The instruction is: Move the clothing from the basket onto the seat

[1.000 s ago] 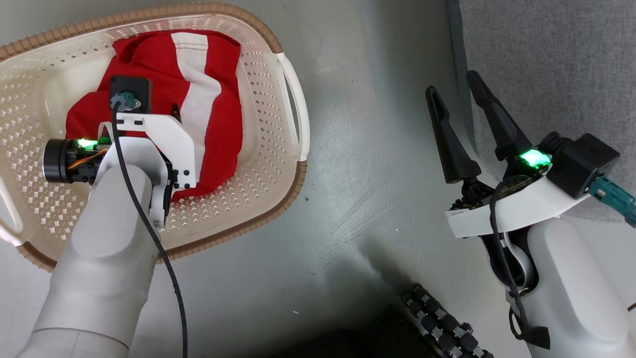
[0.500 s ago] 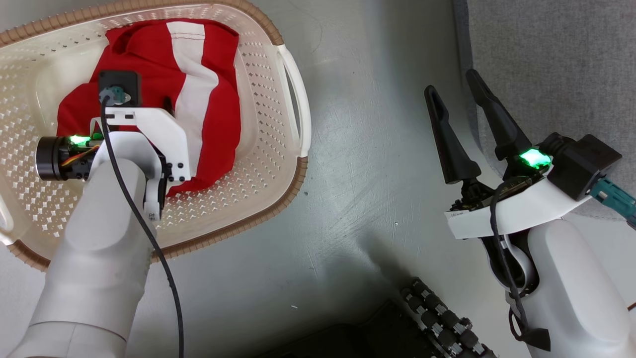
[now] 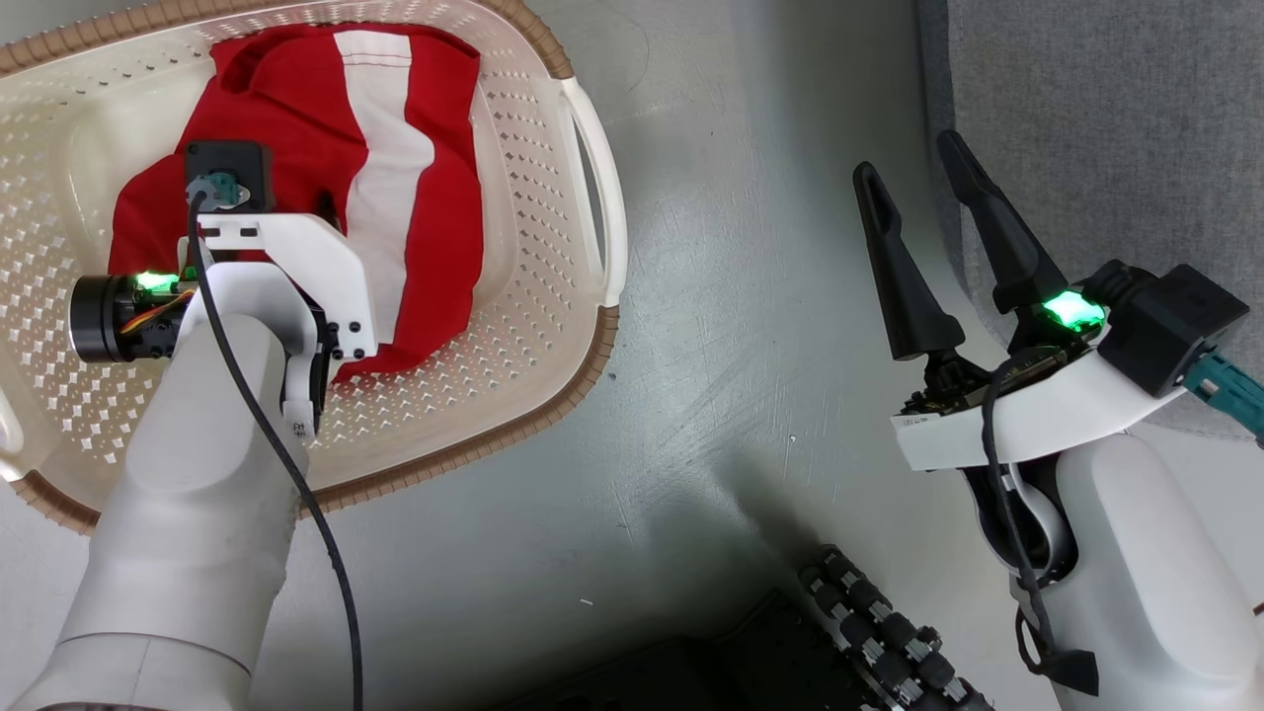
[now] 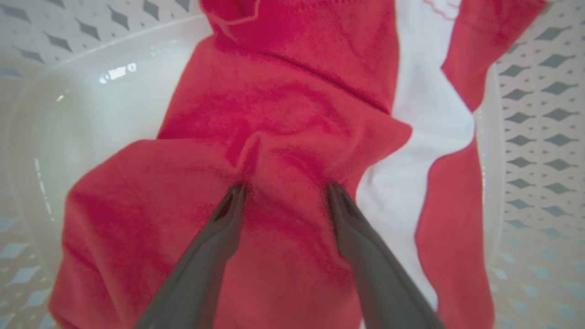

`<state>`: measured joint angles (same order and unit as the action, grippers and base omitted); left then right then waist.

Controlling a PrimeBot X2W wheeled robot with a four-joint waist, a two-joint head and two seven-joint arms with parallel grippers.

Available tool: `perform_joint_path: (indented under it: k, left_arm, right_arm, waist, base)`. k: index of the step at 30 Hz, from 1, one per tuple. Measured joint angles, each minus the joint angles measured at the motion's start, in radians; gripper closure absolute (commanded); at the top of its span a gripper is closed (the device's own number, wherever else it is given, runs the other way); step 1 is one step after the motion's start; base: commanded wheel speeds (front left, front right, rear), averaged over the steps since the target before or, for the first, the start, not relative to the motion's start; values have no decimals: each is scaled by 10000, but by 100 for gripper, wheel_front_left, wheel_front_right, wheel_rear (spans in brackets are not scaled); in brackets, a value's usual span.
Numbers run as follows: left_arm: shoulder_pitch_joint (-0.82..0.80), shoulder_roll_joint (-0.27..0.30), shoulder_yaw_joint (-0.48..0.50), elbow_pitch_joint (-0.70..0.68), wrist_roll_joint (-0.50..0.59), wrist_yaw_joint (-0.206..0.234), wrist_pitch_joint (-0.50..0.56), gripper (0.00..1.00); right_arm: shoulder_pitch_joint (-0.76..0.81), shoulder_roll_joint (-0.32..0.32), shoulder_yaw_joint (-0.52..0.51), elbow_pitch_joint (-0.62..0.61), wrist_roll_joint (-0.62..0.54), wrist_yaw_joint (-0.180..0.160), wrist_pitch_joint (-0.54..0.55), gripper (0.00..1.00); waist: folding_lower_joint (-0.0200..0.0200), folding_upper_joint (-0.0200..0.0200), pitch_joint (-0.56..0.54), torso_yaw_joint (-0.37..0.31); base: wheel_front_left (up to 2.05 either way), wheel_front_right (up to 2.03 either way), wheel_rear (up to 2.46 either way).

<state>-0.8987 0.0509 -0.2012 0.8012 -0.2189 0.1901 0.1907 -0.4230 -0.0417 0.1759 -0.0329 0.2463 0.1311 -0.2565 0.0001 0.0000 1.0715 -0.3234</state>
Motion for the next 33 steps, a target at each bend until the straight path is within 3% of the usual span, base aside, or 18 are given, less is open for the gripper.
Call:
perform_joint_path:
  k: [1, 2, 3, 5, 6, 14, 33]
  left_arm:
    - [-16, -2, -13, 31, 0, -19, -44, 50]
    - [-25, -4, -38, 54, 0, -96, -84, 57]
    - [-36, -6, -82, 82, 2, -117, -86, 57]
    - [-67, -25, -144, 136, 2, -188, -138, 82]
    - [-80, -35, -150, 157, 2, -230, -173, 100]
    - [-151, -29, -263, 290, 2, -451, -433, 100]
    - [-72, 134, 368, -474, -635, -1022, -2408, 100]
  right_arm:
    - [0, 0, -6, 0, 0, -2, 0, 0]
    - [0, 0, -10, 2, 0, 0, 2, 0]
    - [0, 0, -10, 0, 0, 0, 0, 0]
    - [0, 0, -8, -2, 2, 0, 0, 0]
    - [0, 0, -8, -6, 2, 0, 0, 0]
    - [-3, 0, -92, -2, 15, 0, 0, 0]
    - [-1144, -4, -740, 115, -215, 0, 0, 0]
  waist:
    - [0, 0, 2, -2]
    - [0, 0, 2, -4]
    - [0, 0, 1, -7]
    - [0, 0, -3, -16]
    - [0, 0, -5, -22]
    - [0, 0, -45, -60]
    - [0, 0, -757, 489]
  base:
    - [0, 0, 0]
    - [0, 0, 0]
    - [0, 0, 0]
    - [0, 0, 0]
    - [0, 0, 0]
    - [0, 0, 0]
    - [0, 0, 0]
